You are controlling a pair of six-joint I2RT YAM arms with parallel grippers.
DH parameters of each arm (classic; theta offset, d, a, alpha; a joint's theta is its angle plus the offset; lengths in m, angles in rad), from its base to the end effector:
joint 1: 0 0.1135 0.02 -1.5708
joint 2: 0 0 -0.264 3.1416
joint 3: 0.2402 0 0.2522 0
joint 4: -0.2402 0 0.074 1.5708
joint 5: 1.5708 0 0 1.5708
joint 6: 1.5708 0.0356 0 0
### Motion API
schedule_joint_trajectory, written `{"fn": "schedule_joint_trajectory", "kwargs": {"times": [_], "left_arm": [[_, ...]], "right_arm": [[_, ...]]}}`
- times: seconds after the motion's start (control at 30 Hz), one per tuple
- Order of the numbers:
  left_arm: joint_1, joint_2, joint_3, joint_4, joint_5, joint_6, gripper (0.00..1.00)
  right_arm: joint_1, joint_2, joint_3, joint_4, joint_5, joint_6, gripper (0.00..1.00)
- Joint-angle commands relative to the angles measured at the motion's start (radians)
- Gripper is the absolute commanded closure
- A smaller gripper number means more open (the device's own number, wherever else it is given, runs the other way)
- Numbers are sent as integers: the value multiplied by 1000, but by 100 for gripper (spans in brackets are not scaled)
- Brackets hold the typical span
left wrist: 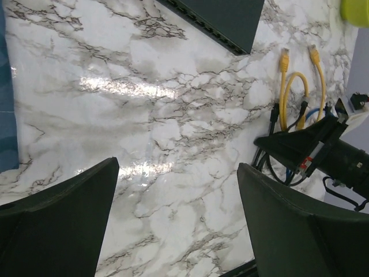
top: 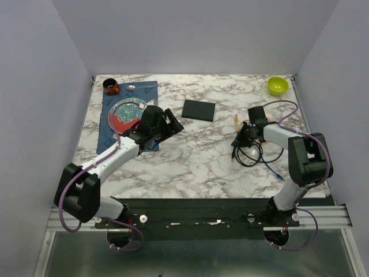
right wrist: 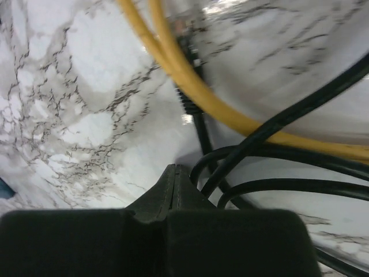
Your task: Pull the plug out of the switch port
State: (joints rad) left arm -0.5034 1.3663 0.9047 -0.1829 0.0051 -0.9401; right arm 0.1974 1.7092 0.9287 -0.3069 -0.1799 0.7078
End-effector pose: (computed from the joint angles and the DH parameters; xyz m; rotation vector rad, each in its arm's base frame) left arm 0.2627 -0.1449 0.2508 -0.5030 2.2808 -0.7751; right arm 0.3158 0.0697 0.1487 0.6323 2.6648 0.5173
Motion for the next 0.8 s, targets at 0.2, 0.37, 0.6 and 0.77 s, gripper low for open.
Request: {"fn": "schedule_joint_trajectory", "kwargs": {"times": [0.2, 0.37, 0.6, 0.77], "left_arm": [[12, -47, 17, -89, -151, -37, 5], [87, -16, 33, -156, -221, -72, 1], [146, 60, 149, -214, -220, -33, 1], [146, 178, 298, -163, -69, 53, 8]], "right_arm": [[-113, -120, -40, -97, 115, 128, 99], [-193, -158, -73, -92, 83, 101, 99], [-122, -336, -64, 86, 72, 44, 99], [-32, -269, 102, 80, 76, 27, 93]]}}
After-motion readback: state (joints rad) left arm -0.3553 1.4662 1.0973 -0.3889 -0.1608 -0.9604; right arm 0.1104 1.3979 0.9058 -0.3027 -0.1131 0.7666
